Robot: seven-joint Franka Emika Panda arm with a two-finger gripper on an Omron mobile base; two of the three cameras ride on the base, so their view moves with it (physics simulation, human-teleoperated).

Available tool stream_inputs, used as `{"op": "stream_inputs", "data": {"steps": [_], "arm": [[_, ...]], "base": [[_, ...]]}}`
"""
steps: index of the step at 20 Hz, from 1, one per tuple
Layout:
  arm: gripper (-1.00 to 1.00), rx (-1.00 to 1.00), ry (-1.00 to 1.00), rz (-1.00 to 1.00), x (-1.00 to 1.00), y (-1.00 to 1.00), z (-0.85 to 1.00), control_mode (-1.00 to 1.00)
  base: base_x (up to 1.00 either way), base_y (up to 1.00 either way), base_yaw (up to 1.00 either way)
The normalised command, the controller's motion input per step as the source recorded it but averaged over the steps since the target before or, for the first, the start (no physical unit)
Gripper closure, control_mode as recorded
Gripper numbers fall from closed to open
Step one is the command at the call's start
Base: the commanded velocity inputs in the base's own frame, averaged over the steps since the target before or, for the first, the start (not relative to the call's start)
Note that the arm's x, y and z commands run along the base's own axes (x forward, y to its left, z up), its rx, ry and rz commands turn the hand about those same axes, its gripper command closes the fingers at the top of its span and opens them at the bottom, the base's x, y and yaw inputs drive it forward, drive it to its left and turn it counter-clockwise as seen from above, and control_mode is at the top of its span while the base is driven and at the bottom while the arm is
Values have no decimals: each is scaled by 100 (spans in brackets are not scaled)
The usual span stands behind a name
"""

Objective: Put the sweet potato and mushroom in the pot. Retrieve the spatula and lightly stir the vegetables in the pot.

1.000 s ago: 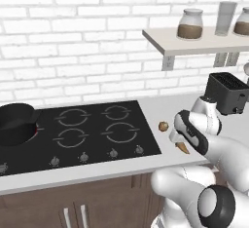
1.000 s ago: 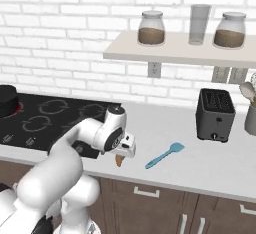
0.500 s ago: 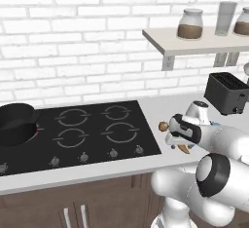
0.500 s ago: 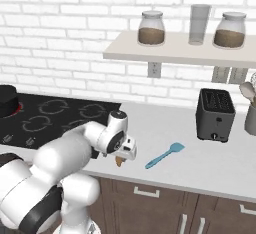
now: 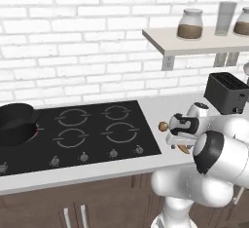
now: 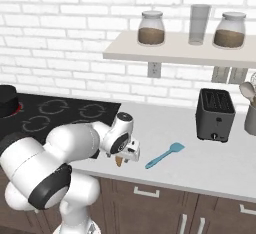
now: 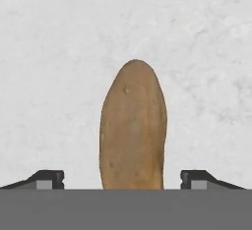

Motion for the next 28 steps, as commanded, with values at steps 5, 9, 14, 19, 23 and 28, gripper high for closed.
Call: {"op": "stream_inputs", "data": {"steps": [5, 9, 14, 19, 23, 28], "arm": [[100, 0, 0, 0, 14, 0, -32, -100], [100, -1, 0, 0, 2, 0, -28, -100], [100, -12, 0, 0, 0, 10, -22, -100], [100, -2, 0, 0, 0, 41, -1, -100], [100, 0, -1, 0, -12, 58, 62, -100], [100, -4, 2, 0, -15, 37, 98, -100]], "base": [[0, 0, 0], [0, 0, 0], [0, 0, 0], [0, 0, 0], [0, 0, 0], [0, 0, 0]]}}
